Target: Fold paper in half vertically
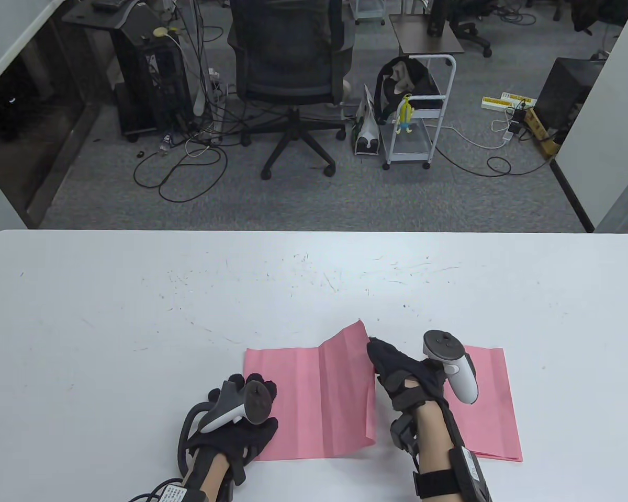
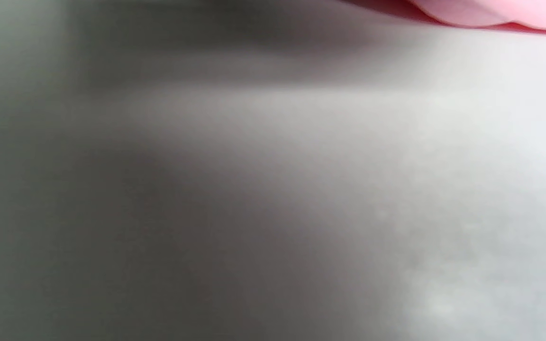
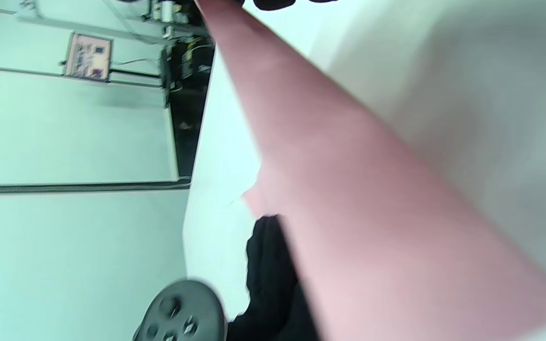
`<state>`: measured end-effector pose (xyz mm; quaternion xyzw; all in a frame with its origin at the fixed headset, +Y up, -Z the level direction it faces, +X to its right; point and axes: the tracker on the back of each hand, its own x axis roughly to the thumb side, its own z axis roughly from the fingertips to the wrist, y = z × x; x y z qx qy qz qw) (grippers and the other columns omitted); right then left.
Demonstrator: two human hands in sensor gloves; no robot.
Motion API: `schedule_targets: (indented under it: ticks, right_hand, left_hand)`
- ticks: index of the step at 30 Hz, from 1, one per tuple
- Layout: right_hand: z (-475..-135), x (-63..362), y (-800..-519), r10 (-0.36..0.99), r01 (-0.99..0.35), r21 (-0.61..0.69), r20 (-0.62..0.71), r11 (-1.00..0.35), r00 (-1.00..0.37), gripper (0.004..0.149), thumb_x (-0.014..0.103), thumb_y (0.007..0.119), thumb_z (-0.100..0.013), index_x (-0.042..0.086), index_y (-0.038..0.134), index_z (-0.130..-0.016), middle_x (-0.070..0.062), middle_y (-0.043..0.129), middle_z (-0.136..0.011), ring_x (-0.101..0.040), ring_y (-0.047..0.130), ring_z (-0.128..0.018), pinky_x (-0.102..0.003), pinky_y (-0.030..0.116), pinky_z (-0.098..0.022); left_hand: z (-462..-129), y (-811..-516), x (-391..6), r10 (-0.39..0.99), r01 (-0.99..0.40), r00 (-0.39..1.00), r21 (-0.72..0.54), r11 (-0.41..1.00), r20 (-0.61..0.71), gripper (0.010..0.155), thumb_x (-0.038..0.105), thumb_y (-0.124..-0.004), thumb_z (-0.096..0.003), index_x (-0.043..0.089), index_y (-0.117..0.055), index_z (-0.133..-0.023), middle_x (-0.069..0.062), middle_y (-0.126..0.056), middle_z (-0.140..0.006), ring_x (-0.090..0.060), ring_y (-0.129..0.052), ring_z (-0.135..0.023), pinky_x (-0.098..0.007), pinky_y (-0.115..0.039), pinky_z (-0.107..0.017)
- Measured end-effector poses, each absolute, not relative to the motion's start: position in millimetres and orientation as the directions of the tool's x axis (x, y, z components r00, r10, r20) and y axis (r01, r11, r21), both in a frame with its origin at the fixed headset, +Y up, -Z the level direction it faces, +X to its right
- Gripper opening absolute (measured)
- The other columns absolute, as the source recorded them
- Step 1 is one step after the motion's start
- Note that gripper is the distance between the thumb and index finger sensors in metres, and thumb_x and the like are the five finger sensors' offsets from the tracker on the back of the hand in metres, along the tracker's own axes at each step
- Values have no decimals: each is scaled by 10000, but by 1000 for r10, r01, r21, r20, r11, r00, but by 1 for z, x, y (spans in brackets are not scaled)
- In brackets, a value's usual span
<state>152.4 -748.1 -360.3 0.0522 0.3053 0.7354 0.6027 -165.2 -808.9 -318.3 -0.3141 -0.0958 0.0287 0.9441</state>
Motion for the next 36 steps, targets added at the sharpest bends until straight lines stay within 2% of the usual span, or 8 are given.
schedule_targets:
  ticks: [5, 9, 12, 16, 18, 22, 31, 36]
  right_hand:
    - [-348, 112, -741, 933, -794, 589, -179, -152, -311, 658, 527, 570, -517, 214, 453, -1083, -124, 450, -1148, -429, 422, -1054, -606, 419, -753]
    - [-341, 80, -749, 866, -716, 608, -90, -344, -492, 630, 514, 577, -523, 236, 472, -1079, -93, 471, -1151, -397, 403, -1074, -600, 403, -768]
    - [-338, 58, -764, 746, -582, 644, -27, -496, -666, 624, 496, 598, -527, 261, 440, -1083, -72, 432, -1163, -383, 353, -1082, -596, 374, -775]
    - [-329, 33, -782, 411, -270, 597, 110, -755, -905, 643, 481, 609, -526, 331, 323, -1082, -26, 287, -1181, -331, 242, -1090, -581, 316, -785]
    - [-326, 25, -789, 265, -135, 567, 153, -812, -952, 669, 494, 615, -518, 337, 284, -1078, -16, 238, -1178, -326, 219, -1090, -585, 306, -787]
    - [-322, 20, -802, 212, -70, 602, 169, -796, -962, 691, 513, 595, -513, 332, 225, -1068, -12, 117, -1153, -311, 106, -1064, -583, 195, -768]
    - [-321, 21, -804, 208, -61, 608, 174, -792, -962, 691, 524, 572, -513, 337, 199, -1064, -1, 90, -1148, -305, 81, -1061, -578, 171, -767]
    - [-321, 21, -804, 210, -63, 611, 173, -789, -962, 691, 528, 571, -512, 345, 195, -1062, 7, 87, -1146, -299, 76, -1062, -574, 165, -767]
  left_hand:
    - [-318, -809, -165, 114, 6, 980, -597, 802, 163, 759, 627, -406, -547, 361, -7, -1135, 43, 87, -1208, -371, 69, -1098, -666, -87, -772]
    - [-318, -809, -165, 114, 5, 980, -596, 803, 163, 756, 627, -406, -546, 363, -12, -1135, 45, 86, -1209, -371, 69, -1098, -665, -86, -772]
    - [-318, -809, -165, 114, 5, 980, -593, 805, 164, 755, 628, -405, -545, 364, -14, -1134, 46, 84, -1209, -369, 67, -1100, -665, -86, -772]
    - [-318, -809, -165, 113, 7, 980, -592, 806, 165, 755, 628, -403, -544, 365, -12, -1134, 45, 86, -1209, -368, 67, -1100, -665, -86, -773]
    - [-318, -809, -165, 112, 8, 980, -593, 805, 166, 756, 628, -404, -545, 362, -12, -1134, 43, 84, -1209, -371, 66, -1099, -665, -88, -772]
    - [-317, -809, -165, 113, 7, 980, -592, 806, 165, 754, 628, -402, -545, 364, -11, -1134, 43, 85, -1208, -370, 68, -1099, -665, -86, -771]
    - [-317, -809, -164, 105, 14, 980, -588, 809, 168, 756, 629, -400, -542, 363, -13, -1134, 43, 83, -1209, -371, 63, -1101, -665, -91, -775]
    - [-316, -806, -164, 80, 29, 981, -542, 840, 176, 754, 632, -422, -537, 372, -60, -1146, 45, 19, -1234, -372, -5, -1128, -664, -147, -796]
